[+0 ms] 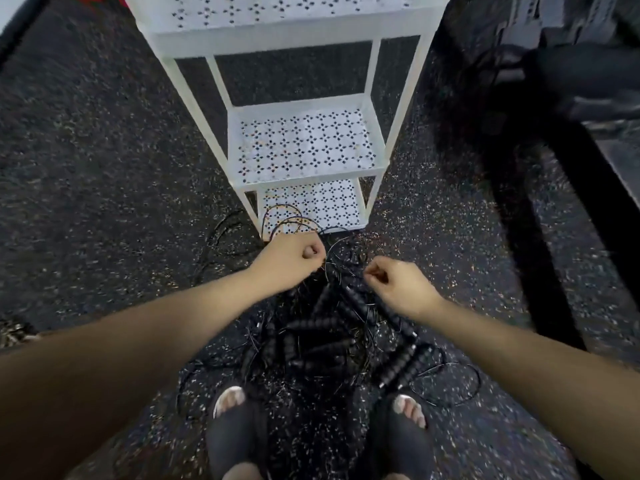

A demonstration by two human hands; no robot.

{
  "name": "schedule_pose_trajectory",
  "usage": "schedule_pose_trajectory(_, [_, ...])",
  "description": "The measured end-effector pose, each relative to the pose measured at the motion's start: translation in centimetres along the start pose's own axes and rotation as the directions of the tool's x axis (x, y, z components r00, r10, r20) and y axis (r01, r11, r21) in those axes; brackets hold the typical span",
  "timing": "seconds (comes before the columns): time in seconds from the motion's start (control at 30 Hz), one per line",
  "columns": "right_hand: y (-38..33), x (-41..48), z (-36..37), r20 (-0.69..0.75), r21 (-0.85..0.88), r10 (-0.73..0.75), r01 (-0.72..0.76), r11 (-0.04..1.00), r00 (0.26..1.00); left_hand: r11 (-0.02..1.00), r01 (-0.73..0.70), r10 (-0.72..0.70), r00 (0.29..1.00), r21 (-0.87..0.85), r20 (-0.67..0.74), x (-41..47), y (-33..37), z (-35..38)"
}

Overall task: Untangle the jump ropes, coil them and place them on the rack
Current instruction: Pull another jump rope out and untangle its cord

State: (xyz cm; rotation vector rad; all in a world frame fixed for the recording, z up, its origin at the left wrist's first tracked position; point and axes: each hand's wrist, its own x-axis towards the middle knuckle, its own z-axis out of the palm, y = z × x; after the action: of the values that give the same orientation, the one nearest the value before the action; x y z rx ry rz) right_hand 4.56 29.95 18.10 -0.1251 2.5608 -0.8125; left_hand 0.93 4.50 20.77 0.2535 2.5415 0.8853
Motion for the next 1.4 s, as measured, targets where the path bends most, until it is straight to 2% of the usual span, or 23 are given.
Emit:
schedule_pose_trajectory(0.23, [5.6,5.3,6.7,0.034,-0.083,0.151,-0.148,0.986,0.988,0.991,0.031,-0.044,0.994,0.129,0.099,4.8,-4.4,7.6])
schedule_pose_trajectory(0.3, [6.5,6.7,8.1,0.065,-0.112,0.152,-0.145,0.983,0.986,0.989,0.051,-0.064,0.993,0.138,0.095,5.8,-5.5,9.0])
schedule_pose_trajectory(0.53, [7.9,10.1,12.8,0.091,-0.254,0.176,-0.148,0.956,0.98,0.995,0.087,-0.088,0.996,0.048,0.023,7.3,-8.1,13.2])
schedule_pose_trajectory(0.67, [8.3,10.8,14.3,0.059,-0.203,0.191,-0.175,0.963,0.98,0.998,0.059,-0.06,0.997,0.029,0.04,7.2,-9.0,15.1])
schedule_pose_trajectory(0.8, [8.5,10.2,14.3,0.014,-0.121,0.165,-0.162,0.979,0.986,0.985,-0.029,0.023,0.999,0.172,0.034,7.4,-9.0,15.5])
schedule_pose_trajectory(0.93, [9.1,8.7,13.1,-0.137,0.104,0.127,-0.113,0.988,0.982,0.96,-0.145,0.135,0.989,0.242,0.058,7.4,-8.1,15.6])
schedule_pose_trajectory(1.03, [9.0,7.1,12.0,-0.239,0.215,0.069,-0.017,0.977,0.968,0.949,-0.178,0.188,0.982,0.259,-0.013,7.4,-7.3,15.5])
schedule_pose_trajectory(1.13, [8.6,5.7,11.0,-0.295,0.229,-0.037,0.109,0.967,0.955,0.924,-0.226,0.285,0.945,0.309,-0.162,7.9,-6.8,15.0])
schedule_pose_trajectory(1.23, [8.0,4.6,9.6,-0.348,0.239,-0.115,0.207,0.949,0.93,0.954,-0.204,0.245,0.953,0.217,-0.18,9.0,-6.9,14.0])
schedule_pose_trajectory(1.3, [7.3,4.0,8.6,-0.368,0.292,-0.098,0.215,0.932,0.925,0.979,-0.166,0.184,0.969,0.12,-0.166,9.4,-7.3,13.1])
schedule_pose_trajectory(1.4, [6.7,3.6,7.4,-0.36,0.376,-0.046,0.19,0.907,0.932,0.994,-0.093,0.1,0.987,0.063,-0.123,9.3,-8.2,12.3])
